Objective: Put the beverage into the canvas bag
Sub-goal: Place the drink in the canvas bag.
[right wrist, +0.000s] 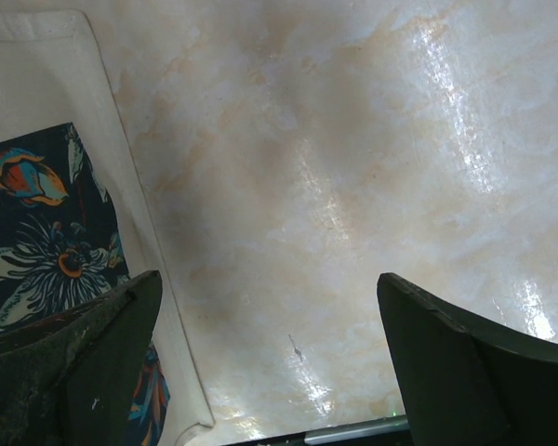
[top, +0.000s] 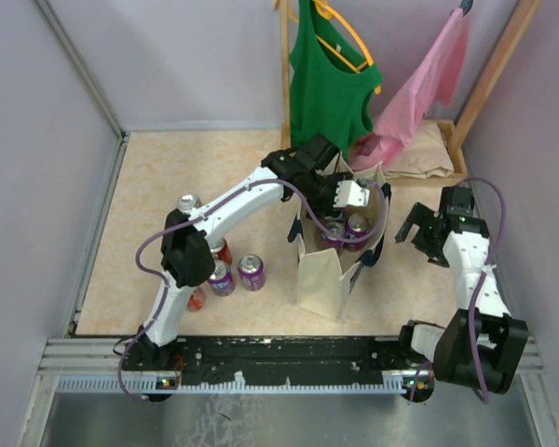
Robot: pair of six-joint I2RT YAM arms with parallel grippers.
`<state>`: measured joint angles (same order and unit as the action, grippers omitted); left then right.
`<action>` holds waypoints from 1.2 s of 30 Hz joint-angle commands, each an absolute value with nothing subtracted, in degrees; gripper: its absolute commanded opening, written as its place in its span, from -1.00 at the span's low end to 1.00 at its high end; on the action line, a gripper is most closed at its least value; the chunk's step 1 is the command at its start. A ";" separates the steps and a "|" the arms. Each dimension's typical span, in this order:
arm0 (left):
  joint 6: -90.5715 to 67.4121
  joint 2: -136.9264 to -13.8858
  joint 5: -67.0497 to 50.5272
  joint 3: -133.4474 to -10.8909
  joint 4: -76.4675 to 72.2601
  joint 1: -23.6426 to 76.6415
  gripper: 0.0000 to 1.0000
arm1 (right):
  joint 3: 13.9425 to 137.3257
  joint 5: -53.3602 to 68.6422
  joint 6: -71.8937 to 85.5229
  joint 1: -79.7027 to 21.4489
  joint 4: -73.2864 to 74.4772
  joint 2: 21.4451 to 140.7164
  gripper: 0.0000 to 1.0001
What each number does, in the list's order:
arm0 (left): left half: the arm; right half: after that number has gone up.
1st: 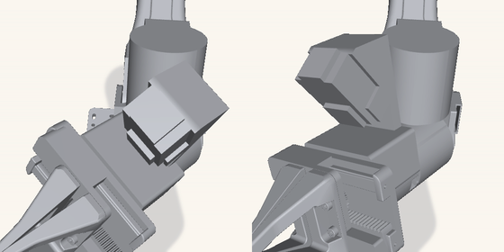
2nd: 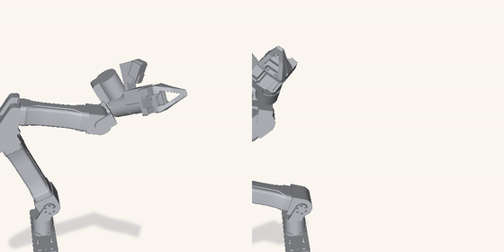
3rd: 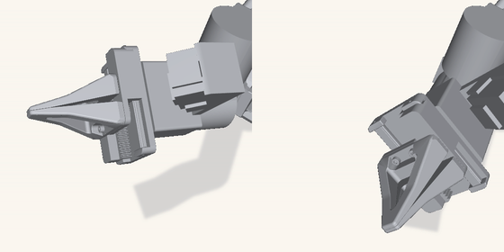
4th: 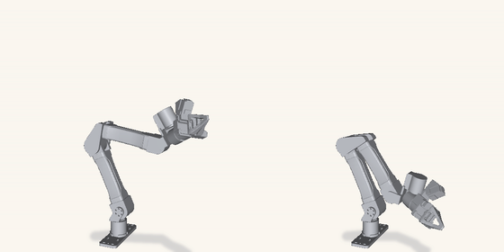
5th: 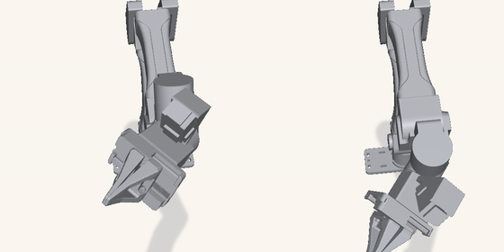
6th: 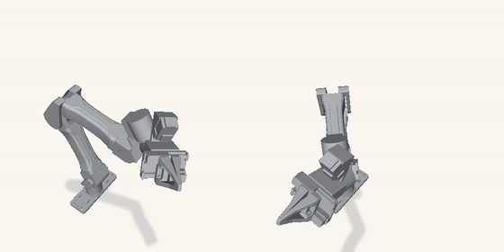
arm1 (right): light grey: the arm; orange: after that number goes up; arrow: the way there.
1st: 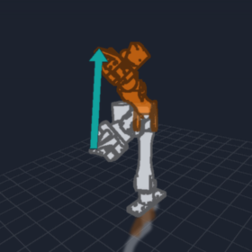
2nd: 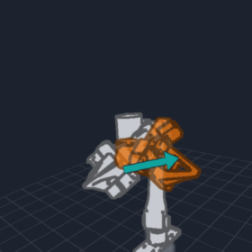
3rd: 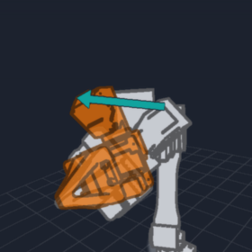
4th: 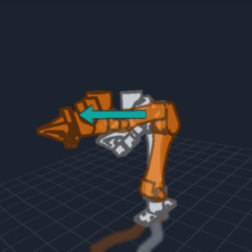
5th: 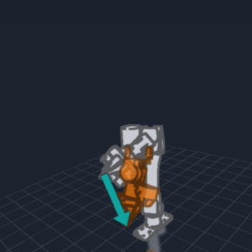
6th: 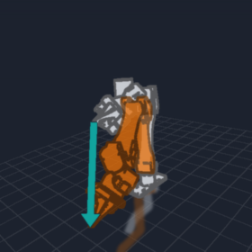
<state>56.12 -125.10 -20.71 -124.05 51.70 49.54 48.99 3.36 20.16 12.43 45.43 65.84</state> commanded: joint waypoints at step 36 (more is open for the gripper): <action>60.21 -128.32 -20.61 -127.50 49.87 50.11 0.58 | 48.14 4.48 19.59 14.47 43.41 65.92 0.98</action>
<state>58.98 -128.38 -19.53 -125.78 51.46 49.69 47.99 4.21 20.14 13.41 44.93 66.13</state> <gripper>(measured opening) 0.770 0.991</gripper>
